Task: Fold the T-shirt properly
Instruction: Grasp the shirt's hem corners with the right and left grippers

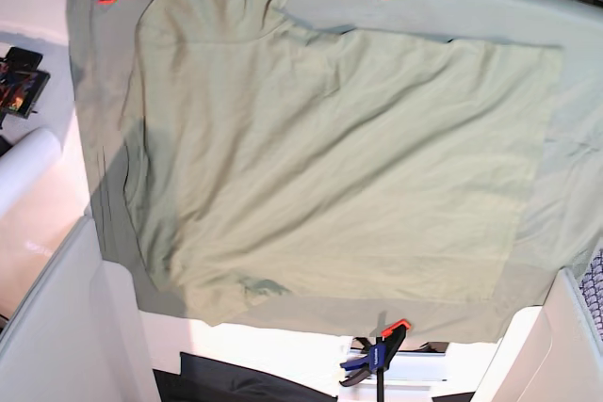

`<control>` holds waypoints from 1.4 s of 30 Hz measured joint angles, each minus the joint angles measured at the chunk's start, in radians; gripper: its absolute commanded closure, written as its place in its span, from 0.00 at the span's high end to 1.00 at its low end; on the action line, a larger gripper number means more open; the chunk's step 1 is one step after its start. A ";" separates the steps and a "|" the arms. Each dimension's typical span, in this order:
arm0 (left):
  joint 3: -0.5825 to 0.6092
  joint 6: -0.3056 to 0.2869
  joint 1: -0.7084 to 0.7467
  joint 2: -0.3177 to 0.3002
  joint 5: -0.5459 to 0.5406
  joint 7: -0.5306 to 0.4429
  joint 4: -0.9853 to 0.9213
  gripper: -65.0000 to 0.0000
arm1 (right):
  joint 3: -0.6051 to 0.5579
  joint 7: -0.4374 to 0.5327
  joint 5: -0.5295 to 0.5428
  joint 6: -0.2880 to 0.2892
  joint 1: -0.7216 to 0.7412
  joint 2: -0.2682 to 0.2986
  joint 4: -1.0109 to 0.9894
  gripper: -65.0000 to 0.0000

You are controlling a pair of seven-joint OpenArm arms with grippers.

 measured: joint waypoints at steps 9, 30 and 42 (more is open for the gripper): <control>-0.009 0.000 -0.023 -0.030 0.007 0.082 0.003 0.50 | -0.087 0.019 -0.009 -0.005 0.053 -0.064 -0.066 0.51; 0.023 0.157 -0.455 -0.150 -0.120 0.384 -0.301 0.50 | -0.124 0.037 -0.042 -0.005 0.056 -0.087 -0.066 0.51; 0.127 0.104 -0.537 -0.107 -0.163 0.389 -0.299 0.50 | -0.124 0.038 -0.057 -0.004 0.056 -0.087 -0.066 0.51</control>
